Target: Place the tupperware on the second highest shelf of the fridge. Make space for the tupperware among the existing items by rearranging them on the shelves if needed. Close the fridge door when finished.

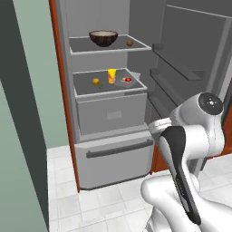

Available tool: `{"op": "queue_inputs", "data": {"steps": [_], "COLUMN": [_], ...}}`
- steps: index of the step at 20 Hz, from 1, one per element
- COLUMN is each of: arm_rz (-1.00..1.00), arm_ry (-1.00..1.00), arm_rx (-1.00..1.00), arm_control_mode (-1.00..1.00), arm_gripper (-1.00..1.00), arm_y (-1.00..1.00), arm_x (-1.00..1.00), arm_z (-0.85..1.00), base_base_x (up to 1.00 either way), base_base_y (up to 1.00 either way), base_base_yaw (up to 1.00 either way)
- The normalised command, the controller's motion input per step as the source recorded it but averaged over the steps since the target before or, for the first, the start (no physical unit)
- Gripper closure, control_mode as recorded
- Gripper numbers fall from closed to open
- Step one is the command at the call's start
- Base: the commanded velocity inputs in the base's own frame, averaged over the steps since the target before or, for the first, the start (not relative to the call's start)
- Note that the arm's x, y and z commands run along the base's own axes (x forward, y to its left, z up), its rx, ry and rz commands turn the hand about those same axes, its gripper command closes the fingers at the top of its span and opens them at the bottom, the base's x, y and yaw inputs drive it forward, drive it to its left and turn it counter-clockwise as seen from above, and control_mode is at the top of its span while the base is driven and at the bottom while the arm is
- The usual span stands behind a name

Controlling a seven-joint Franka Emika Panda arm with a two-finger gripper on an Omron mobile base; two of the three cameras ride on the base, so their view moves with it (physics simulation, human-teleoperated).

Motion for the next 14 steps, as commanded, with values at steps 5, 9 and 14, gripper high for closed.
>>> {"op": "queue_inputs", "data": {"steps": [5, 9, 14], "arm_rz": [0.00, 0.00, 0.00], "arm_ry": [0.00, 0.00, 0.00], "arm_rx": [0.00, 0.00, 0.00], "arm_control_mode": [1.00, 1.00, -1.00], "arm_gripper": [-1.00, -1.00, -1.00], "arm_y": [0.00, 0.00, 0.00], "arm_x": [0.00, 0.00, 0.01], "arm_z": [0.00, 0.00, 0.00], "base_base_x": [-0.35, -0.29, -0.02], "base_base_y": [-0.20, -0.13, -0.02], "base_base_yaw": [0.00, 0.00, 0.00]}}
